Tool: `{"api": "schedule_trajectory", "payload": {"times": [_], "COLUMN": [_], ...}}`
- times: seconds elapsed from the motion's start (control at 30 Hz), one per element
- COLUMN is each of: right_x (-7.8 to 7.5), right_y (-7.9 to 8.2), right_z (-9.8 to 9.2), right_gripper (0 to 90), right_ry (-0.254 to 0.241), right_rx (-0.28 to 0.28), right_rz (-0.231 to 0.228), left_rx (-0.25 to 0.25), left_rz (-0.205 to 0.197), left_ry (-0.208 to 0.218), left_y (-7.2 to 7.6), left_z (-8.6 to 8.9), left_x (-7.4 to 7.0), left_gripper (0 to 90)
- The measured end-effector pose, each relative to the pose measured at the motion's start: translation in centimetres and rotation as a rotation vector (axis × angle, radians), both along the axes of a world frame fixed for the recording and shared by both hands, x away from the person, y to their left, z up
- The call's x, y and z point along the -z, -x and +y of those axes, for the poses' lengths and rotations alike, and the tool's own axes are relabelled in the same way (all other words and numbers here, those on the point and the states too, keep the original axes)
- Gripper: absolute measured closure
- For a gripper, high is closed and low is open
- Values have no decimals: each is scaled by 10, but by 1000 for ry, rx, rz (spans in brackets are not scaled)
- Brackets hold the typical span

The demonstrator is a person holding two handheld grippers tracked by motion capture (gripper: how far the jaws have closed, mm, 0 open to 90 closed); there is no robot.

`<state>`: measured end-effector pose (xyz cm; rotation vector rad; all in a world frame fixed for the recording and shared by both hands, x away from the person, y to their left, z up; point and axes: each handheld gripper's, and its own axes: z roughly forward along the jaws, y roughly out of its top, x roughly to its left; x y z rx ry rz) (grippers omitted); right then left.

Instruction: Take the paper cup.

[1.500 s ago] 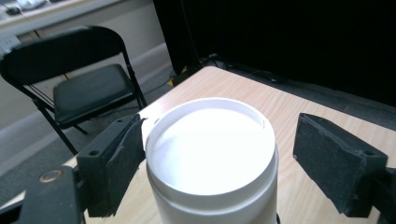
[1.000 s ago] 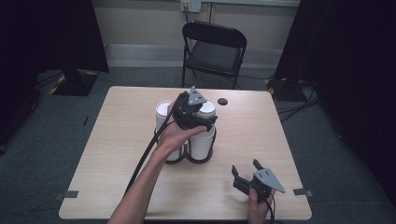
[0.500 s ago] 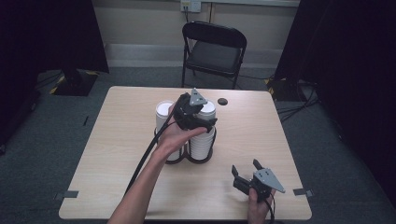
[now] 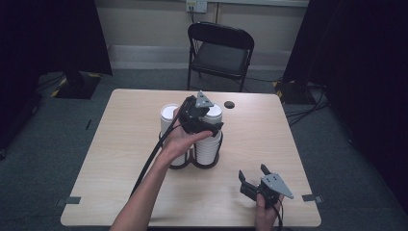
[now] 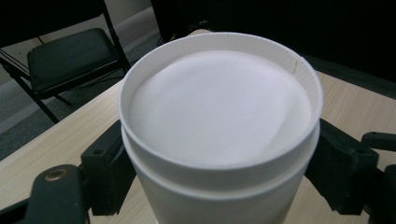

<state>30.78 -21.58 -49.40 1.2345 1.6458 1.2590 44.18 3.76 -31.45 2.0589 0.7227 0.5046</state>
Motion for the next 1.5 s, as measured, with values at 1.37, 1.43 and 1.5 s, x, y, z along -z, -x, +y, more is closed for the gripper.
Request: {"api": "schedule_trajectory", "payload": {"times": [1.37, 1.43, 1.5], "right_x": [0, 0, 0], "right_y": [0, 0, 0], "right_z": [0, 0, 0], "right_gripper": [143, 143, 143], "right_ry": [2, 2, 2], "right_rx": [0, 1, -5], "right_rz": [-2, -1, 3], "left_rx": [-3, -2, -3], "left_rz": [-43, -48, -56], "left_ry": [125, 128, 143], "left_y": [5, 6, 6], "left_z": [11, 12, 13], "left_x": [-16, -16, -17], "left_gripper": [223, 222, 223]}}
